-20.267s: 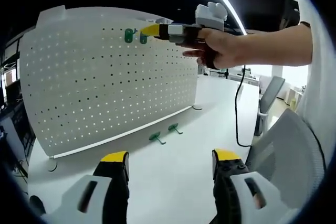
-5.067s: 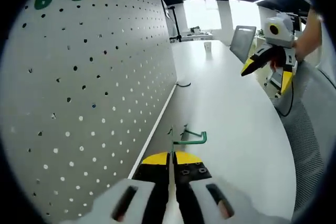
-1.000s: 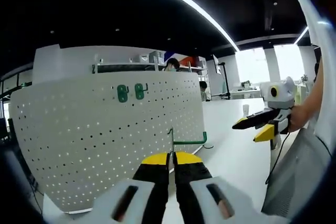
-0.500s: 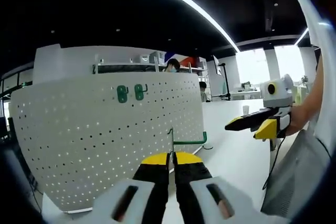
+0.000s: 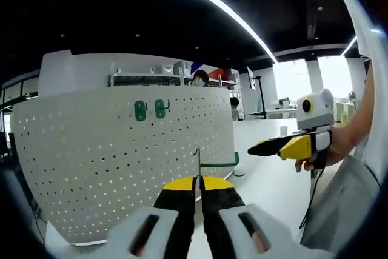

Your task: Insert the hook assembly into the mounting plate slot until the hook locks in place.

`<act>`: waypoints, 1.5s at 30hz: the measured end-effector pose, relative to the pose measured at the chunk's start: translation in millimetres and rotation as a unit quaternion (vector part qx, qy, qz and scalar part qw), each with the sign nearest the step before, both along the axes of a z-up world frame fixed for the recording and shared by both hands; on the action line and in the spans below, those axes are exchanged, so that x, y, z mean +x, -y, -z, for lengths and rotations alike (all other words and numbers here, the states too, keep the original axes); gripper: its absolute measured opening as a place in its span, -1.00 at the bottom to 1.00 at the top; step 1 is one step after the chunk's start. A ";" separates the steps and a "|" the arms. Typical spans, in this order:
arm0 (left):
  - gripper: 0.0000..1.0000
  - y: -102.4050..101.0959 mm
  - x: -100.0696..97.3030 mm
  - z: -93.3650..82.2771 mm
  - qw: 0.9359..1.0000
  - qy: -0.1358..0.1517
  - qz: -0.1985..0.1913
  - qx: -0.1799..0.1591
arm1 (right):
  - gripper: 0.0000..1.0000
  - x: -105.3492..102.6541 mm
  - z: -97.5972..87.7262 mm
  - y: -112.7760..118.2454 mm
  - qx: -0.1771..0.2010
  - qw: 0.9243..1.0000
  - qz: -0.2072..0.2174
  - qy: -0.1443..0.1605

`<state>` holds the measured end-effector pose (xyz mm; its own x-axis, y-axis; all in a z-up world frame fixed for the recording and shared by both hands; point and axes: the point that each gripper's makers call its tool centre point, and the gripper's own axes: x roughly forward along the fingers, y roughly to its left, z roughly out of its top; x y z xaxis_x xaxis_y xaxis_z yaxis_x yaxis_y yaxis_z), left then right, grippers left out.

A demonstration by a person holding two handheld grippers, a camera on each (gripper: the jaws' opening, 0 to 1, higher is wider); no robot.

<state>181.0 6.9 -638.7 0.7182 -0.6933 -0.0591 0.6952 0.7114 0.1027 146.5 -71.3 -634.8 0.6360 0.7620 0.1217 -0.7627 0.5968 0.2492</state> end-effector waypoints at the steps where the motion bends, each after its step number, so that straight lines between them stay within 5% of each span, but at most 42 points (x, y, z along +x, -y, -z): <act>1: -0.96 0.3 0.0 -0.4 1.000 0.001 0.000 0.000 | -0.15 0.3 -1.4 -1.2 0.002 1.000 0.000 0.001; 20: -0.96 -1.4 1.6 -6.1 1.000 0.004 -0.008 -0.007 | -0.28 12.2 -19.6 -27.3 0.045 0.999 -0.020 -0.007; 45: -0.96 6.3 -1.5 -5.0 1.000 0.004 -0.004 -0.010 | -0.57 16.3 -17.8 -46.9 0.063 0.997 -0.032 -0.041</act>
